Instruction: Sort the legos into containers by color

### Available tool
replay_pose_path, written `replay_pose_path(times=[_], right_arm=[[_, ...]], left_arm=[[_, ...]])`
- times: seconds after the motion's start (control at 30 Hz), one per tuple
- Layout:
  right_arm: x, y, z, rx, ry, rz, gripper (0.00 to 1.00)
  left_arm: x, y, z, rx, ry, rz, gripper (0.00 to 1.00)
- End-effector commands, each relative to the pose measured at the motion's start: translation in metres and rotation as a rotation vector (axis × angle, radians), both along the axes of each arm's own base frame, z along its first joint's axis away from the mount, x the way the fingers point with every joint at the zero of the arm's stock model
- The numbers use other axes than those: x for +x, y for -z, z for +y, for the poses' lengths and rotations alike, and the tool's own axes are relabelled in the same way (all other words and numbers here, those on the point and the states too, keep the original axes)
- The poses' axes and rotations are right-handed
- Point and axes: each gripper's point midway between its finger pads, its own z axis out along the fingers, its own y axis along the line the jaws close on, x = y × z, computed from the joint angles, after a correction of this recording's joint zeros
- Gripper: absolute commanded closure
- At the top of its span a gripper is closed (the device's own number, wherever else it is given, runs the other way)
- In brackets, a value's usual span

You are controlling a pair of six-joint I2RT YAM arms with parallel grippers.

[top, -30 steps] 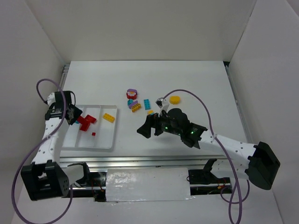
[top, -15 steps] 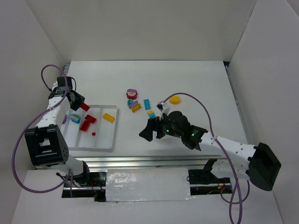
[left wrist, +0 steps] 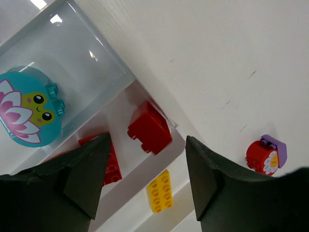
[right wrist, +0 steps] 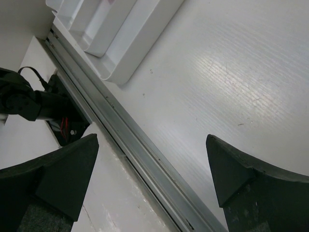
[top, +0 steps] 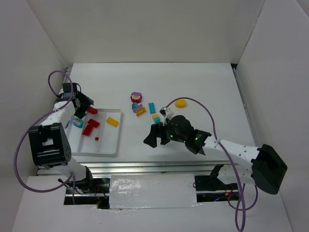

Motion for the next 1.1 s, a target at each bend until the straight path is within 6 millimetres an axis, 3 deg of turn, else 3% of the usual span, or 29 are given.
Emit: replay_pose_path(times=[0.0, 0.13, 0.23, 0.37, 0.47, 0.53, 0.63, 0.7, 0.83, 0.93, 0.97, 1.0, 1.03, 1.07], right_arm=[[0.006, -0.015, 0.007, 0.023, -0.014, -0.038, 0.0], [0.011, -0.012, 0.009, 0.0, -0.003, -0.035, 0.0], [0.025, -0.004, 0.001, -0.051, 0.08, -0.013, 0.0], [0.046, -0.003, -0.008, -0.103, 0.187, 0.004, 0.0], [0.06, -0.009, -0.014, -0.098, 0.246, 0.009, 0.0], [0.061, -0.012, -0.012, -0.082, 0.241, 0.012, 0.0], [0.058, -0.012, -0.008, -0.07, 0.219, 0.022, 0.0], [0.06, -0.007, -0.013, -0.086, 0.238, 0.024, 0.0], [0.075, 0.002, -0.032, -0.109, 0.312, 0.055, 0.0], [0.081, 0.0, -0.042, -0.106, 0.343, 0.054, 0.0], [0.087, 0.0, -0.049, -0.127, 0.383, 0.041, 0.0], [0.093, 0.002, -0.054, -0.165, 0.401, 0.033, 0.0], [0.102, 0.005, -0.061, -0.195, 0.439, 0.026, 0.0], [0.108, 0.02, -0.065, -0.244, 0.452, 0.058, 0.0]], left_arm=[[0.005, 0.002, -0.002, -0.02, -0.004, -0.033, 0.23], [0.001, -0.001, -0.004, -0.021, -0.006, -0.041, 0.13], [0.0, -0.025, -0.009, -0.012, 0.024, -0.097, 0.11], [-0.009, -0.078, -0.012, 0.08, 0.041, -0.19, 0.06], [-0.013, -0.092, -0.01, 0.108, 0.033, -0.234, 0.04], [-0.01, -0.091, -0.006, 0.118, 0.023, -0.229, 0.07], [-0.005, -0.065, -0.01, 0.085, 0.046, -0.151, 0.2], [-0.005, -0.06, -0.014, 0.073, 0.059, -0.152, 0.26], [-0.007, -0.045, -0.021, 0.053, 0.085, -0.17, 0.22], [-0.01, -0.031, -0.02, 0.053, 0.087, -0.118, 0.35], [-0.013, -0.03, -0.021, 0.051, 0.085, -0.112, 0.47], [-0.016, -0.03, -0.023, 0.056, 0.095, -0.116, 0.47], [-0.016, -0.042, -0.027, 0.056, 0.108, -0.158, 0.42], [-0.019, -0.046, -0.028, 0.06, 0.116, -0.17, 0.39]])
